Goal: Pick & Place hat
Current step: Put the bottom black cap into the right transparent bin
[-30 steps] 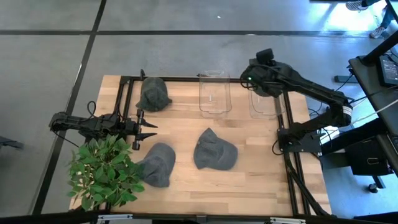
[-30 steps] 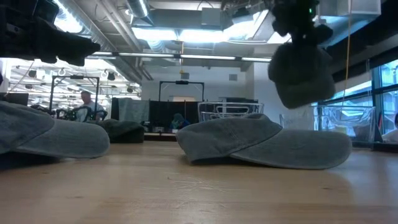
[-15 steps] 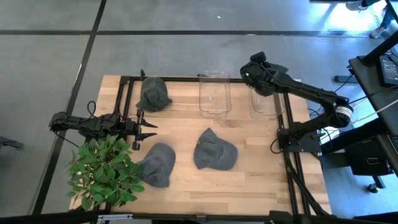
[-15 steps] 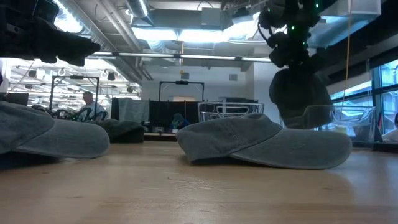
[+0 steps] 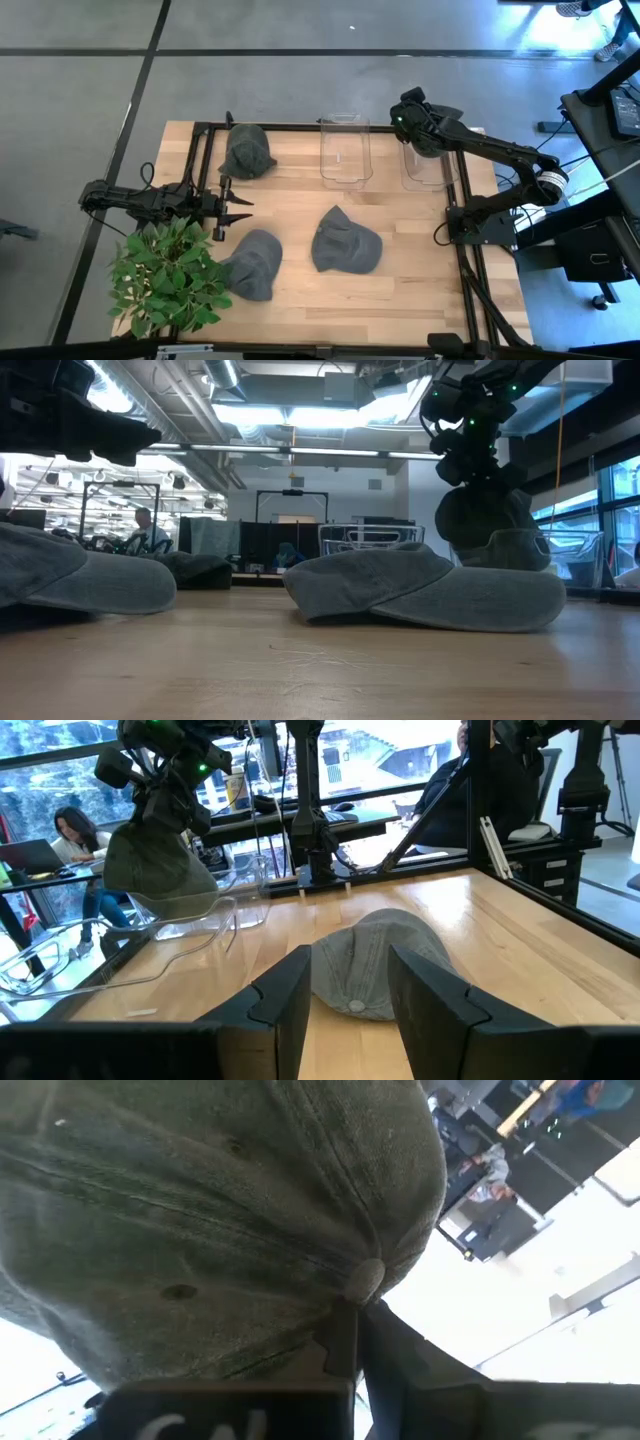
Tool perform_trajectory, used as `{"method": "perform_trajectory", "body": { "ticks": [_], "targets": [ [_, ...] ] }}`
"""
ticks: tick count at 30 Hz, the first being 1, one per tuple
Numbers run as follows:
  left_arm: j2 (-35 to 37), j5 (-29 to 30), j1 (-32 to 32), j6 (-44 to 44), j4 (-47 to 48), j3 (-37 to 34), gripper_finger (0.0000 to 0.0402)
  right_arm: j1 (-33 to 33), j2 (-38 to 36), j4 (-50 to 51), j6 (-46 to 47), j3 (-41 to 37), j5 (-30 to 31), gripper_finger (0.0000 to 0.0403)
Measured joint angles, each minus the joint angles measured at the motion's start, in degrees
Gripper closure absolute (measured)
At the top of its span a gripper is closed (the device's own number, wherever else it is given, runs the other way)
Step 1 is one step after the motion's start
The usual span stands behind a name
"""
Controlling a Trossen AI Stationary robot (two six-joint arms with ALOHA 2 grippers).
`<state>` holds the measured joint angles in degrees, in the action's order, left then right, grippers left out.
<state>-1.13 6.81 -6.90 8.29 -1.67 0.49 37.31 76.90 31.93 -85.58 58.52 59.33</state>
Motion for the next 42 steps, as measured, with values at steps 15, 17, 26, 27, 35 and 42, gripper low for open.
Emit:
{"method": "perform_trajectory", "body": {
  "ticks": [15,17,26,27,35,42],
  "targets": [
    [0.0,0.1,0.0,0.0,0.0,0.0,0.0272,-4.5,-0.2,1.3,-0.1,0.0,1.3,0.0390],
    [0.0,0.1,0.0,0.0,0.0,0.0,0.0272,-5.2,-0.6,2.9,0.0,0.0,2.0,0.0390],
    [0.0,0.1,0.0,0.0,0.0,0.0,0.0272,-7.2,-4.1,7.1,3.3,0.1,0.0,0.0388],
    [0.0,0.1,0.0,0.0,0.0,0.0,0.0272,-7.2,-4.1,7.1,3.3,0.1,-0.4,0.0388],
    [0.0,0.1,0.0,0.0,0.0,0.0,0.0272,-4.2,-4.0,7.1,4.1,0.1,-0.7,0.0387],
    [0.0,0.1,0.0,0.0,0.0,0.0,0.0272,-1.4,-4.0,5.8,4.3,0.1,-3.9,0.0387]
  ]
}}
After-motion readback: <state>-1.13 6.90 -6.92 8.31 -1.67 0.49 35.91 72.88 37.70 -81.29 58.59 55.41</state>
